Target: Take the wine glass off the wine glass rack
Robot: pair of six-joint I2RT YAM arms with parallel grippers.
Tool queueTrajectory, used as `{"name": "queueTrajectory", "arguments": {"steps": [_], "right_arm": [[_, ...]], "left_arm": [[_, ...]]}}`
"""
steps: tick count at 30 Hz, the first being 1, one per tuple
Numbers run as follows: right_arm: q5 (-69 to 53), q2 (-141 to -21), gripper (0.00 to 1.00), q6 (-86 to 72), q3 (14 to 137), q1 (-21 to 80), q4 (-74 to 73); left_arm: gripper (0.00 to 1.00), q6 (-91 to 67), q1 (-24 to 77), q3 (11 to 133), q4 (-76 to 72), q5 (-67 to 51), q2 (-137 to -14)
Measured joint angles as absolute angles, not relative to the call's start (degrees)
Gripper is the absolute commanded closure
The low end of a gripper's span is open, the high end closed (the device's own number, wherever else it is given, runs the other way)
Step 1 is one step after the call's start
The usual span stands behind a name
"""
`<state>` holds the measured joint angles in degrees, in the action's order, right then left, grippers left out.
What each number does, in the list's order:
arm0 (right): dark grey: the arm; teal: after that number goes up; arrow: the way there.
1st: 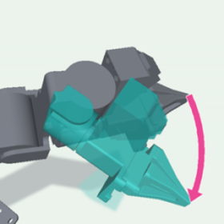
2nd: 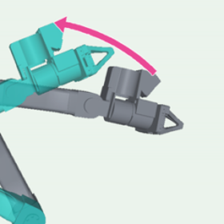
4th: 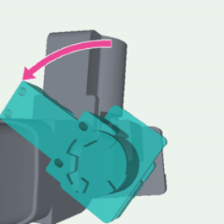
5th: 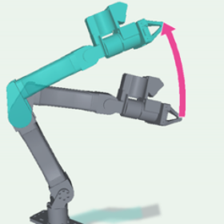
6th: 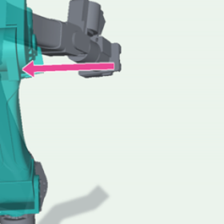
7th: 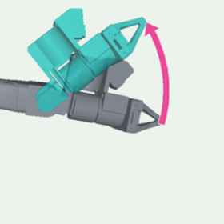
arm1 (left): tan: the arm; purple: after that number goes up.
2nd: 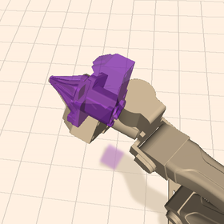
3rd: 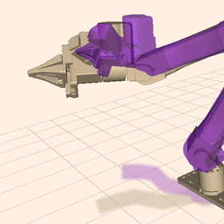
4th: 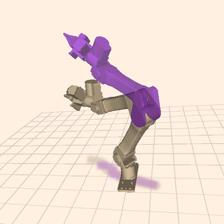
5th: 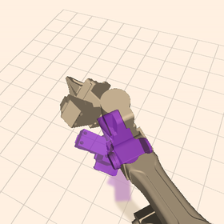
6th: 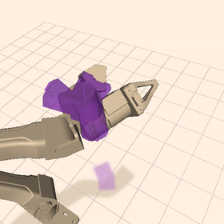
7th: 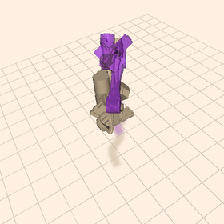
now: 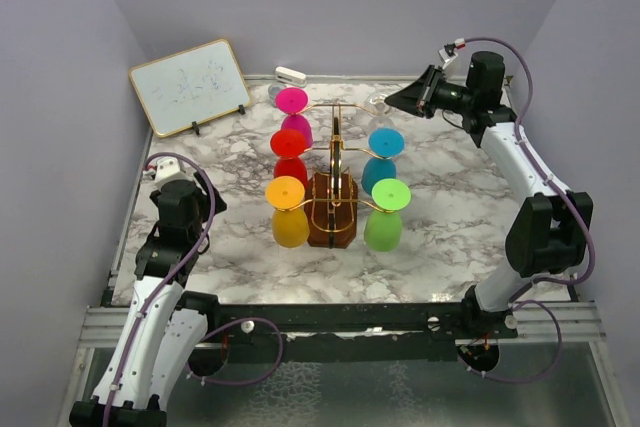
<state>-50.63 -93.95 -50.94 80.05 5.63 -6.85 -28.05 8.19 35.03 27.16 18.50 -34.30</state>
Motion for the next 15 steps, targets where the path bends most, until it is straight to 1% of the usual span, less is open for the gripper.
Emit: {"name": "queueTrajectory", "arguments": {"steps": [15], "right_arm": [[-52.4,-97.8,0.99,-52.9,84.1,7.5,-4.9]], "left_arm": [[0.30,-28.1,7.9,35.0,27.1,18.5,-34.3]]}}
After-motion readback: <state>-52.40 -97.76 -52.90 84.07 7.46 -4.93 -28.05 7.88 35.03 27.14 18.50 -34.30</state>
